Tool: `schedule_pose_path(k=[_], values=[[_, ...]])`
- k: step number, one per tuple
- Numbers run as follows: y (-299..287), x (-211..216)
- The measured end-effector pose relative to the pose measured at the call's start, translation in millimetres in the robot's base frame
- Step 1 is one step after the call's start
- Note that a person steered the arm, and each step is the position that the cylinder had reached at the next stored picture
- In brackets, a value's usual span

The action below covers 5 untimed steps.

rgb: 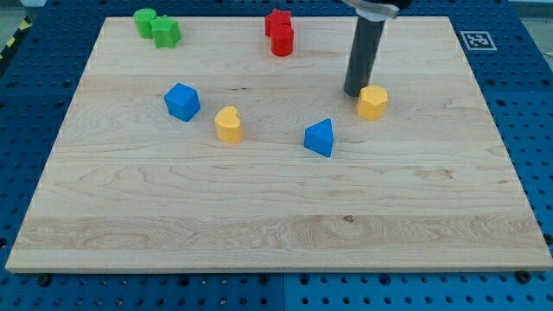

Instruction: Move yellow heart towards bottom center

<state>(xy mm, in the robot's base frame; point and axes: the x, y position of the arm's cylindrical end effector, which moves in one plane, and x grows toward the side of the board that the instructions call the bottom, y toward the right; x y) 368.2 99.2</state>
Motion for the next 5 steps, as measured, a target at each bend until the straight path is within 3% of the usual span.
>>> schedule_pose_path(k=[1,4,5], values=[[-28.4,-0.1],[-34.6,0.6],[-76.9,25.5]])
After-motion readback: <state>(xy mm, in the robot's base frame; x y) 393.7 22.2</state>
